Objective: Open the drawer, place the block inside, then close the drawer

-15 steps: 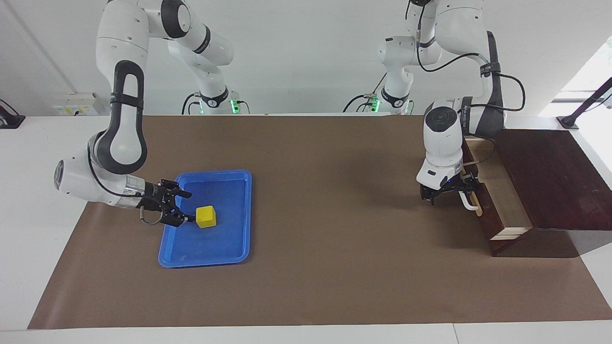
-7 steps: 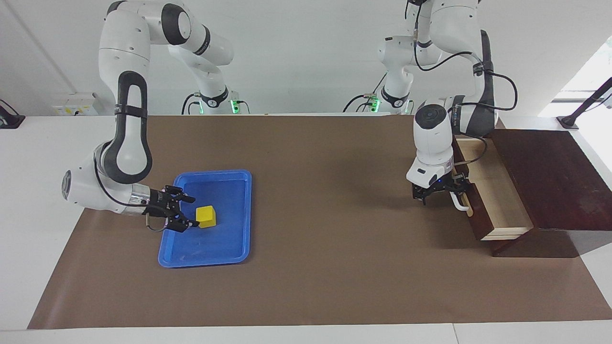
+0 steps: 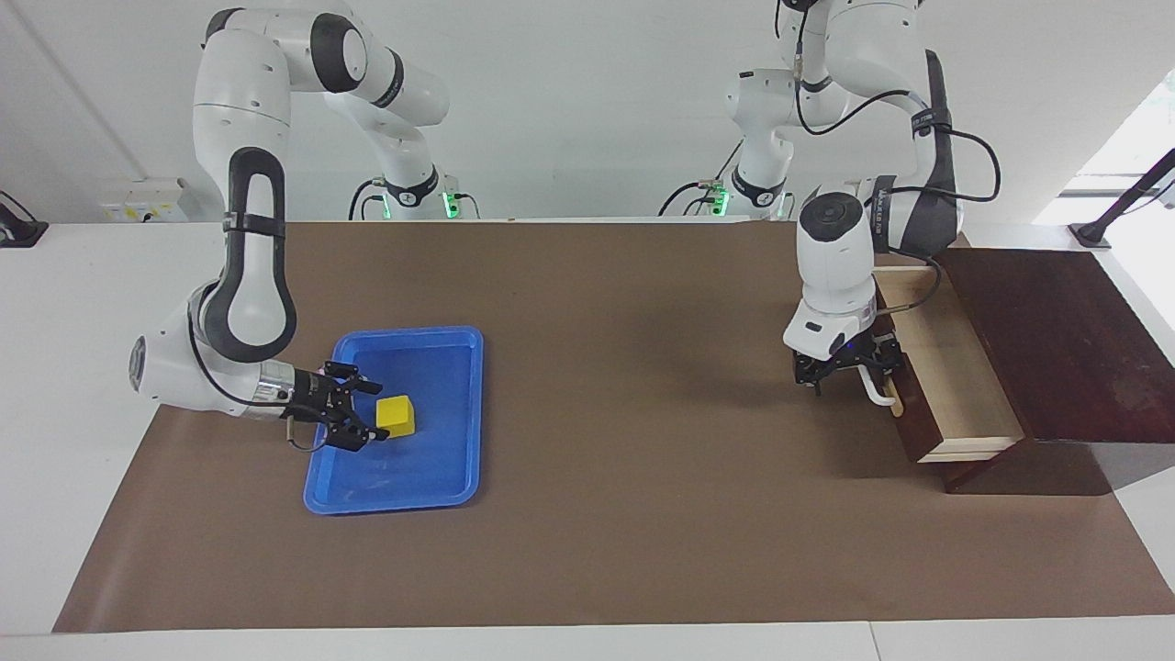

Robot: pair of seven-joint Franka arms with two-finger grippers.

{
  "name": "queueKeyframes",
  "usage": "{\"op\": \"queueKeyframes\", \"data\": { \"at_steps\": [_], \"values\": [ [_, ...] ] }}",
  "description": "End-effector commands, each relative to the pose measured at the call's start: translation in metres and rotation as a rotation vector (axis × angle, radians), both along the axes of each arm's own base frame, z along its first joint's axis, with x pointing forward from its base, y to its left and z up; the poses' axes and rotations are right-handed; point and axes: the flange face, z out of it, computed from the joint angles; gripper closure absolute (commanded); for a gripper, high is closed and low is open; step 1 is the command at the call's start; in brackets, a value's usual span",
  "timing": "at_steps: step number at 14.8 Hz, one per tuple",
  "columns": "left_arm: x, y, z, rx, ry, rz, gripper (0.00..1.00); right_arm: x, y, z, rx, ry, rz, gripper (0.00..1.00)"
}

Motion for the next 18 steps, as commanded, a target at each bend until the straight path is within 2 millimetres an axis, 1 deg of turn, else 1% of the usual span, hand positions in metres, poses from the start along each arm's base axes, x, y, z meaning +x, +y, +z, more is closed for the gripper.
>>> {"op": "queueKeyframes", "data": {
  "at_steps": [1,2,4,5,6,7,8,9,10,11,12,15,17,18],
  "values": [
    [0.010,-0.006,0.039,-0.052,0.027,0.077,0.00,0.003,0.004,-0.001,0.010,-0.008,-0.012,0.00],
    [0.009,-0.009,0.057,-0.075,0.040,0.109,0.00,0.003,0.004,-0.001,0.011,-0.013,-0.007,0.00],
    [0.001,-0.013,0.113,-0.177,0.082,0.188,0.00,0.002,0.004,-0.003,0.012,-0.023,0.004,0.01],
    [-0.011,-0.013,0.136,-0.234,0.114,0.230,0.00,0.002,0.003,-0.003,0.014,-0.022,0.003,0.14],
    [-0.023,-0.010,0.156,-0.282,0.119,0.277,0.00,0.002,0.003,-0.003,0.013,-0.024,0.003,0.21],
    [-0.033,-0.011,0.168,-0.312,0.120,0.312,0.00,0.003,0.000,-0.003,0.010,-0.029,-0.003,0.21],
    [-0.039,-0.016,0.174,-0.322,0.126,0.334,0.00,0.002,0.000,-0.003,0.010,-0.029,-0.003,0.21],
    [-0.044,-0.019,0.178,-0.337,0.132,0.371,0.00,0.001,-0.001,-0.005,0.011,-0.027,-0.002,0.28],
    [-0.050,-0.026,0.185,-0.366,0.127,0.412,0.00,0.001,-0.001,-0.006,0.009,-0.028,-0.004,0.47],
    [-0.056,-0.035,0.188,-0.385,0.128,0.458,0.00,0.001,-0.001,-0.006,0.009,-0.030,-0.006,0.75],
    [-0.058,-0.040,0.189,-0.393,0.121,0.512,0.00,0.002,0.001,-0.005,0.009,-0.031,-0.003,1.00],
    [-0.075,-0.062,0.184,-0.421,0.134,0.618,0.00,0.004,0.005,-0.004,-0.001,-0.038,-0.003,1.00],
    [-0.085,-0.067,0.174,-0.425,0.109,0.764,0.00,0.006,0.005,-0.001,-0.002,-0.040,-0.008,1.00],
    [-0.086,-0.067,0.168,-0.436,0.092,0.827,0.00,0.007,0.006,0.002,-0.005,-0.038,-0.013,1.00]
  ]
}}
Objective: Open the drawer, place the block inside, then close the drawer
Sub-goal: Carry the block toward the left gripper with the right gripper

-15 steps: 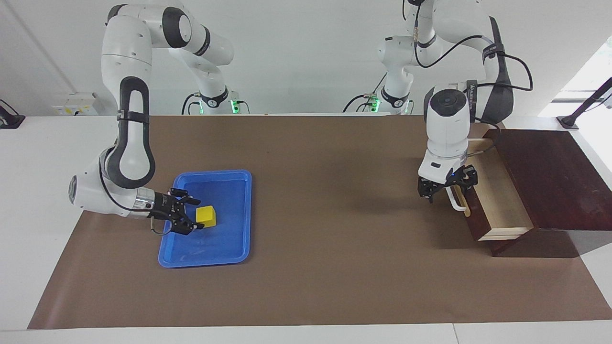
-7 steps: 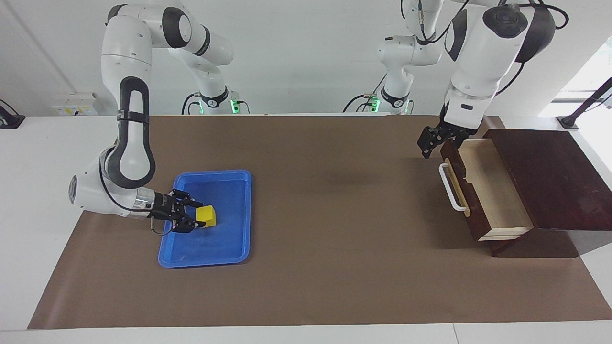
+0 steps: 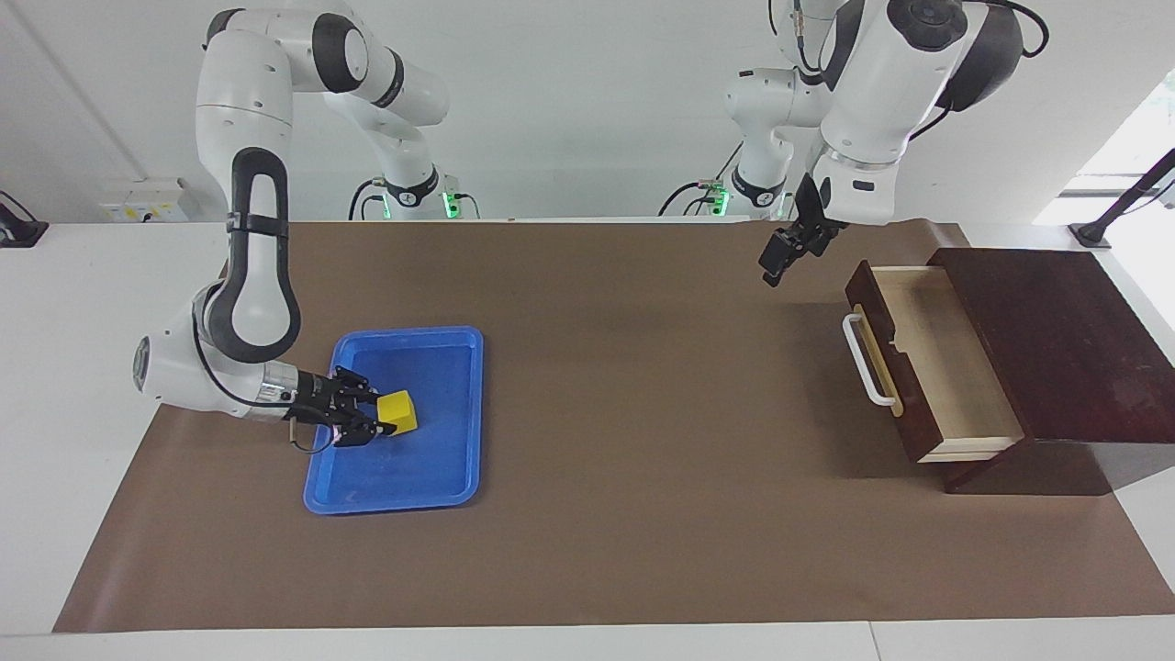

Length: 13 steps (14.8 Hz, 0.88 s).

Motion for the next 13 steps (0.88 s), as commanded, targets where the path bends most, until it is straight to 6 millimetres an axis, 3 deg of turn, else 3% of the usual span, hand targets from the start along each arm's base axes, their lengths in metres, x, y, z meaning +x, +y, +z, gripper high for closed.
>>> {"op": "queueKeyframes", "data": {
  "at_steps": [1,4,6,8,10,12,13],
  "values": [
    [-0.017,0.001,-0.011,-0.023,-0.007,0.188,0.00,0.007,0.003,0.008,-0.001,-0.021,-0.021,1.00],
    [-0.009,-0.003,-0.021,-0.058,-0.025,0.464,0.00,0.020,0.025,0.040,-0.010,-0.033,-0.010,1.00],
    [-0.005,-0.014,-0.035,-0.049,-0.001,0.535,0.00,0.029,0.055,0.074,-0.020,-0.024,-0.036,1.00],
    [-0.001,-0.025,-0.047,-0.030,0.018,0.618,0.00,0.033,0.098,0.099,-0.016,-0.012,-0.037,1.00],
    [-0.002,-0.044,-0.036,-0.029,0.017,0.731,0.00,0.032,0.150,0.130,-0.025,-0.013,-0.031,1.00],
    [-0.020,-0.076,-0.027,0.034,0.007,0.782,0.00,0.024,0.203,0.148,-0.035,-0.010,-0.016,1.00],
    [-0.020,-0.080,-0.032,0.033,0.007,0.807,0.00,0.019,0.233,0.157,-0.042,-0.009,-0.033,1.00]
  ]
}}
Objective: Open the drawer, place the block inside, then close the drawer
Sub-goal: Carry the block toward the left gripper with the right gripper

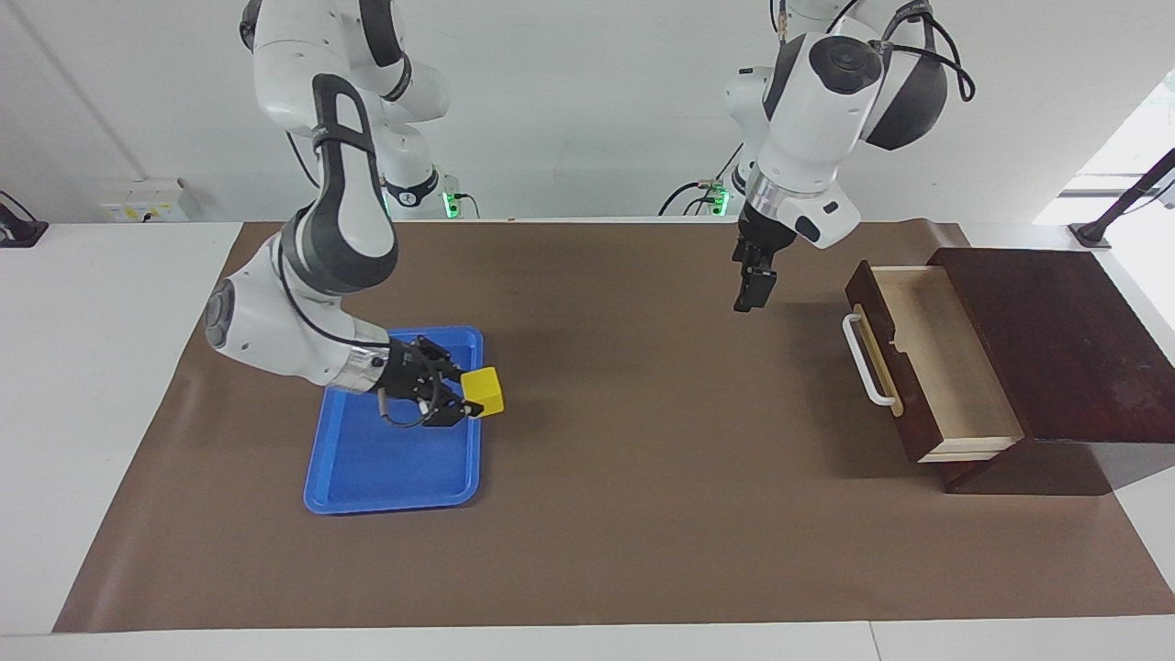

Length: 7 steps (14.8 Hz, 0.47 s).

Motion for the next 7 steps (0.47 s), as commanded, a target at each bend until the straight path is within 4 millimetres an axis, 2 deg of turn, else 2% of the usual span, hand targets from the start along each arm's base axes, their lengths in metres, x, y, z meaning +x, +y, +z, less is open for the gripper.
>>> {"op": "queueKeyframes", "data": {
  "at_steps": [1,4,6,7],
  "values": [
    [0.005,-0.009,-0.007,0.024,0.007,0.090,0.00,-0.011,0.059,0.019,-0.002,0.005,-0.046,1.00],
    [0.012,-0.020,-0.026,0.026,0.020,0.130,0.00,-0.030,0.122,0.028,-0.014,0.008,-0.051,1.00],
    [0.020,-0.034,-0.040,0.011,0.001,0.185,0.00,-0.037,0.149,0.031,-0.020,0.021,-0.102,1.00],
    [0.017,-0.047,-0.050,0.013,0.009,0.168,0.00,-0.039,0.161,0.034,-0.028,0.024,-0.150,1.00]
  ]
}}
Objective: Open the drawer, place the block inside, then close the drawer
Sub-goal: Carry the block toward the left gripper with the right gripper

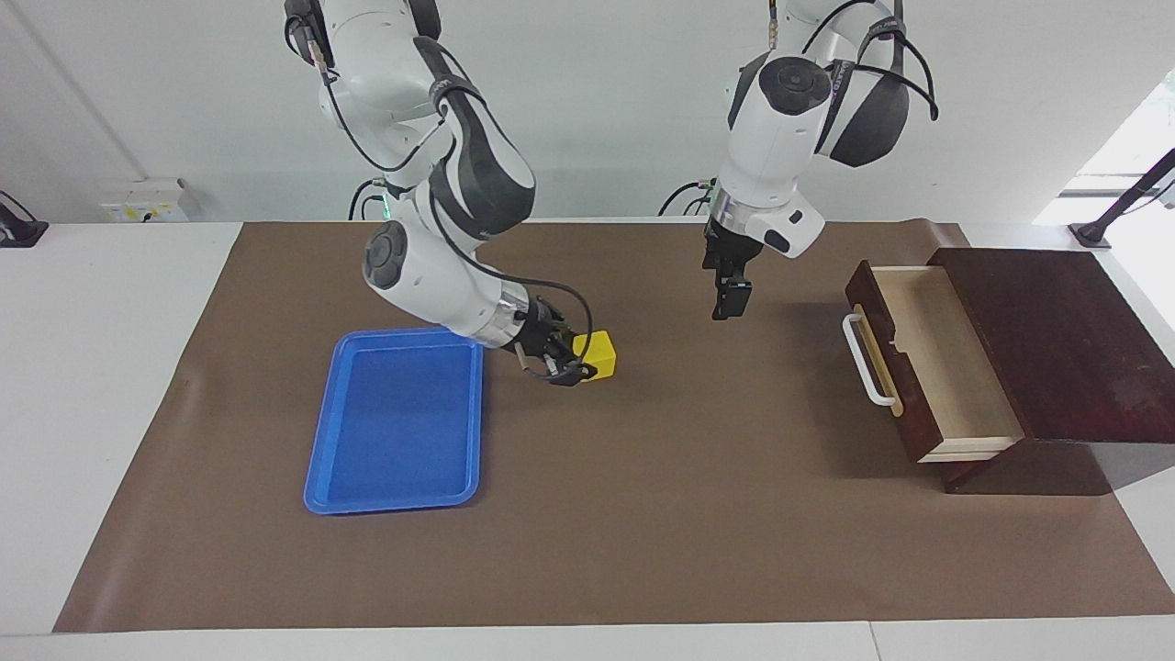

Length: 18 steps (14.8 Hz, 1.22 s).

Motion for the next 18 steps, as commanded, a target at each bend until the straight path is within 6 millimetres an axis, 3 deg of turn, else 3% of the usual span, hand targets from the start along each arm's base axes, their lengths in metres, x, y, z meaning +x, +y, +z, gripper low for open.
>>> {"op": "queueKeyframes", "data": {
  "at_steps": [1,4,7,13,18],
  "values": [
    [0.002,-0.039,-0.022,0.006,0.006,0.014,0.00,-0.005,0.021,0.010,-0.001,0.000,-0.096,1.00],
    [0.019,-0.048,-0.018,-0.026,-0.024,0.151,0.00,-0.012,0.035,0.010,-0.002,-0.001,-0.090,1.00],
    [0.016,-0.062,-0.016,-0.049,-0.049,0.161,0.00,-0.013,0.036,0.008,-0.008,0.013,-0.099,1.00],
    [0.023,-0.069,-0.017,-0.093,-0.114,0.205,0.00,-0.013,0.035,0.009,-0.007,0.022,-0.108,1.00],
    [0.019,-0.085,-0.031,-0.097,-0.114,0.184,0.00,-0.013,0.036,0.009,-0.002,0.032,-0.112,1.00]
  ]
}}
